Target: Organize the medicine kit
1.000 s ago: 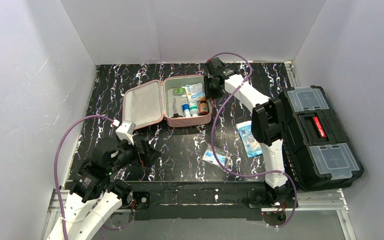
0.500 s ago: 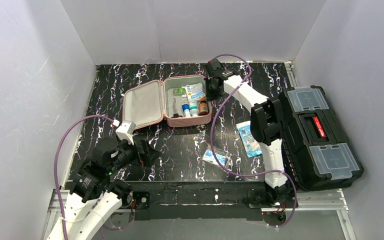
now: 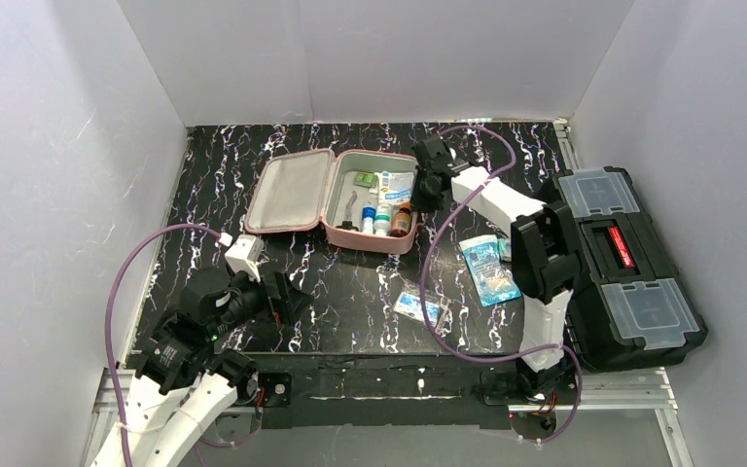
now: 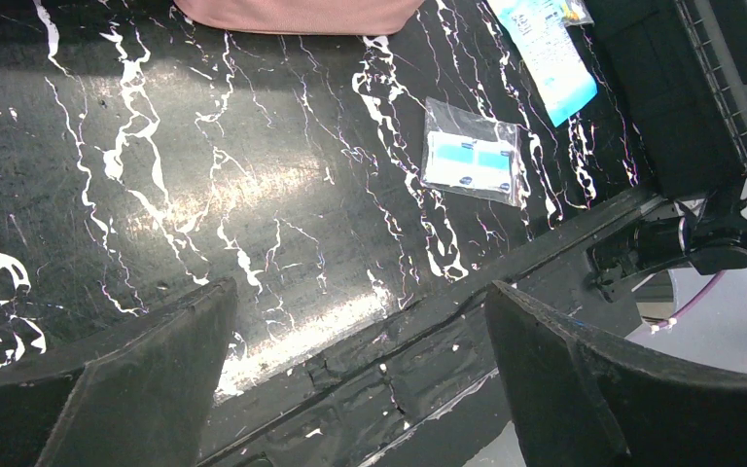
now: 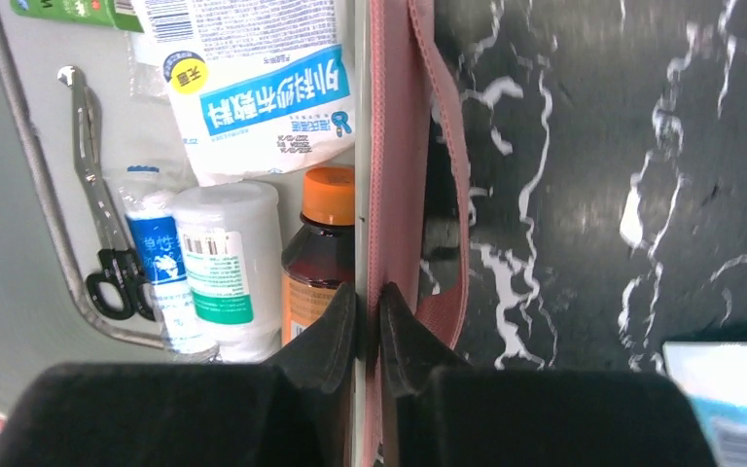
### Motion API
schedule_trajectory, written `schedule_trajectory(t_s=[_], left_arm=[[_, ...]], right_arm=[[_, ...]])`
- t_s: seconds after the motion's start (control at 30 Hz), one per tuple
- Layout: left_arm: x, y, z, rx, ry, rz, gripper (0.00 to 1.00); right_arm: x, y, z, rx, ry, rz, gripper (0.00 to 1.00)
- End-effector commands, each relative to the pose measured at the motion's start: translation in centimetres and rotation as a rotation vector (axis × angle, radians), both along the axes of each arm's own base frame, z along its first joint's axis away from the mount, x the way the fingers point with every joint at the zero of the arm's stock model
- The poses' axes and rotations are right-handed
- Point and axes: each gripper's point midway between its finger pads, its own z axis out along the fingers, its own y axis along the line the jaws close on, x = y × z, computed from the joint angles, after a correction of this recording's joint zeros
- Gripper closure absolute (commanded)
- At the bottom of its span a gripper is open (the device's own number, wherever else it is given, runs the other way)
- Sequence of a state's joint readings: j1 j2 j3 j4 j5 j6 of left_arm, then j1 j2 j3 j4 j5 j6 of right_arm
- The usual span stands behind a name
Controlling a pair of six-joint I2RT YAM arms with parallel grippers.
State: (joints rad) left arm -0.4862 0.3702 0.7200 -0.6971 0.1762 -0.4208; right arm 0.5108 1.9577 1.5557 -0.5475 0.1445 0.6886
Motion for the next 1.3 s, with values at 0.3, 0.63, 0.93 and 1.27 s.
schedule_trajectory(t_s=[0.3,0.63,0.93,1.27], left_arm=[[-0.4,0.2,0.1,-0.007,0.002,0.004,0.0],[-0.6,0.3,0.4,-0.02,-0.014,0.009,0.0],[-0.7,0.4,0.4,-0.026,-0.01,0.015,0.0],[-0.7,0.2,0.1,-0.022,0.014,0.007,0.0]], right_arm=[[-5.7,1.1,2.4,0.25,-0.005,-0.374,0.99],[-9.4,6.0,1.9,0.27,0.002,-0.422,0.99],[-12.7,9.8,1.5,0.241,0.001,-0.353,0.81],[-14.3,6.9,4.7,0.153,-0.132,-0.293,0.43]])
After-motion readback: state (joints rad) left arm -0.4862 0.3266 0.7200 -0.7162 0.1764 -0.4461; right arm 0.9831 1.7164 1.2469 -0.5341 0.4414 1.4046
